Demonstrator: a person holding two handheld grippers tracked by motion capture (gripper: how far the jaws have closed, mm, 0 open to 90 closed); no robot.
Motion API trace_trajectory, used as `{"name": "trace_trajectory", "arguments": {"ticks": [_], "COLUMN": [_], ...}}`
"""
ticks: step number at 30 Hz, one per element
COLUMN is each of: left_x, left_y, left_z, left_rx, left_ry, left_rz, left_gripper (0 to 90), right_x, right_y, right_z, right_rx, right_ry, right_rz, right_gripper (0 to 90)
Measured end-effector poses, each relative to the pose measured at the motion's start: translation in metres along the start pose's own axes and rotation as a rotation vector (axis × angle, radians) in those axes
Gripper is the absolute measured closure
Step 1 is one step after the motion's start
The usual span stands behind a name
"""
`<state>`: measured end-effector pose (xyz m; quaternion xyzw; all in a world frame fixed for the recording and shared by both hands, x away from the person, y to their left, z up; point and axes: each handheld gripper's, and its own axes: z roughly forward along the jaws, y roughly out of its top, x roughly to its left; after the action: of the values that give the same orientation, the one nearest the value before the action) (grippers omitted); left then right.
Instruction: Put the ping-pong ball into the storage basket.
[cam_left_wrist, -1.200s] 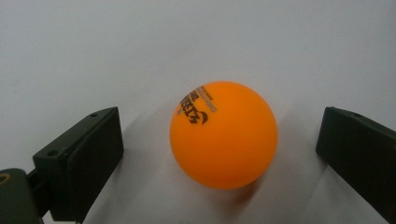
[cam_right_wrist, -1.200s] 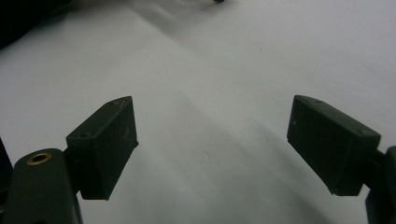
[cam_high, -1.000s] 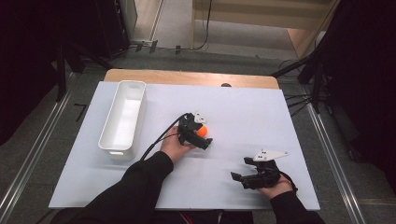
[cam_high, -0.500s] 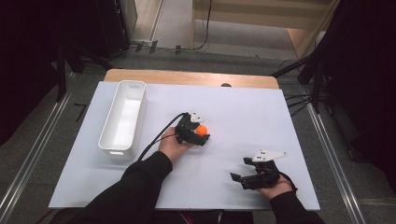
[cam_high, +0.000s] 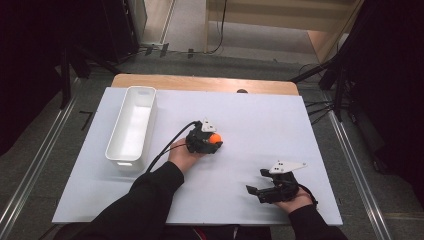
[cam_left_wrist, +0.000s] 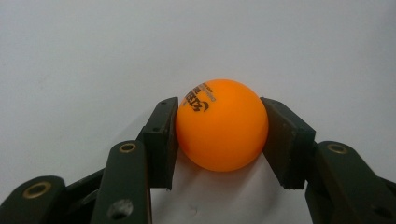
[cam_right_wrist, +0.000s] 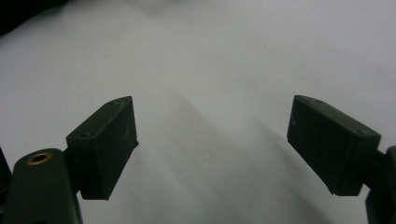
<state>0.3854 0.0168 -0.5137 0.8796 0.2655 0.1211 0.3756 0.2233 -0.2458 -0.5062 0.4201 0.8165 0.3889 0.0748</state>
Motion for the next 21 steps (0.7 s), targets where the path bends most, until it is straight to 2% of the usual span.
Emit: {"name": "trace_trajectory", "arguments": {"ticks": [9,13,17,21], "left_x": [-0.0002,0.0017,0.0019,0.0013], "left_y": [0.0001,0.0009,0.0019,0.0035], "left_z": [-0.0003,-0.0020,-0.0042,-0.0063], "left_rx": [0.001,0.008,0.022,0.011], "left_ry": [-0.001,-0.021,-0.033,-0.056], "left_rz": [0.004,-0.021,-0.015,-0.034], "left_gripper": [50.3,50.4,50.4,50.3], "right_x": [0.0004,0.0007,0.0012,0.0009], "right_y": [0.0001,0.0002,0.0003,0.0004], "right_z": [0.0004,0.0003,0.0004,0.0007], "right_rx": [0.002,0.002,0.004,0.005], "right_ry": [0.000,0.000,0.001,0.002], "right_rz": [0.003,0.003,0.010,-0.001], "right_gripper": [14.8,14.8,14.7,14.8]}}
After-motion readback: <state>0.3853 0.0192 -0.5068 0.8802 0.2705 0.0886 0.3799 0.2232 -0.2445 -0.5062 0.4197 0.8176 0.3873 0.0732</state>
